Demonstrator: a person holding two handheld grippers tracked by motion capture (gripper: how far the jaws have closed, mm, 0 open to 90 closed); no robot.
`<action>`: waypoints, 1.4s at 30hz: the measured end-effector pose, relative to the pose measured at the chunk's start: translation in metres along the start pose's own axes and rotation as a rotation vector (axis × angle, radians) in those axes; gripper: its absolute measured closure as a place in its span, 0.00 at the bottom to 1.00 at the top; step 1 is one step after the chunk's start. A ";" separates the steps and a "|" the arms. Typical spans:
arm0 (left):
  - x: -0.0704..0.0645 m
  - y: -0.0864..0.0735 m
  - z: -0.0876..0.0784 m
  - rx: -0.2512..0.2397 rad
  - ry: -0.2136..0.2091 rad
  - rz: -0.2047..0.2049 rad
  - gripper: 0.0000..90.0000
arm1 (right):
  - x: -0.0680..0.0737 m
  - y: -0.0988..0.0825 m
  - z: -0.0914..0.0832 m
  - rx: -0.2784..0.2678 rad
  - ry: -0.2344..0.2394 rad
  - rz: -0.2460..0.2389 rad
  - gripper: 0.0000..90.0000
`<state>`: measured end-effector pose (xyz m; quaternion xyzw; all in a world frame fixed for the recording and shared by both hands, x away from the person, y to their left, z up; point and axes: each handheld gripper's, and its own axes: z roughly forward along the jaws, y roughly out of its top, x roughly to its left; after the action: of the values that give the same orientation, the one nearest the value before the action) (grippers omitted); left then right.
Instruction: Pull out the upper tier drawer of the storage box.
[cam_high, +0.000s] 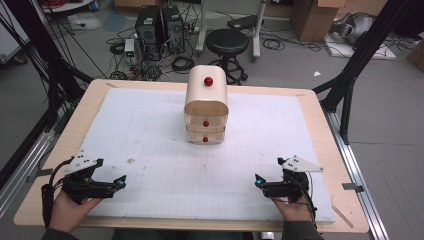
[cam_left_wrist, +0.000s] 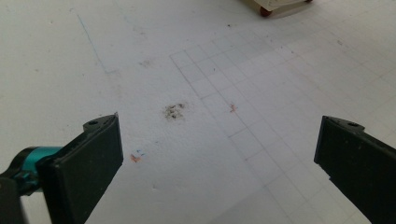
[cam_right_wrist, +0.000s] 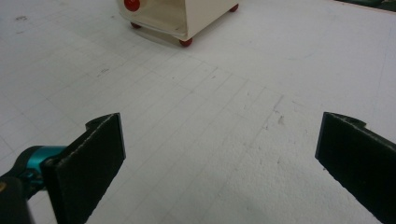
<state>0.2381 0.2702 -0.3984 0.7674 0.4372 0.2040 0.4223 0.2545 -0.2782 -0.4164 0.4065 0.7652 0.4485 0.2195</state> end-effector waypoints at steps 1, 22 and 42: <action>0.000 0.000 0.001 0.000 -0.002 -0.001 0.02 | 0.000 0.000 0.000 0.000 0.001 0.000 0.00; -0.001 0.001 0.005 0.005 -0.012 0.000 0.02 | -0.001 0.000 0.000 -0.011 0.007 -0.001 0.00; -0.001 0.000 0.006 -0.003 -0.028 -0.003 0.02 | 0.015 0.019 -0.001 -0.063 -0.010 -0.053 0.00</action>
<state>0.2415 0.2663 -0.4020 0.7689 0.4322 0.1934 0.4297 0.2533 -0.2614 -0.3989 0.3810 0.7603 0.4641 0.2477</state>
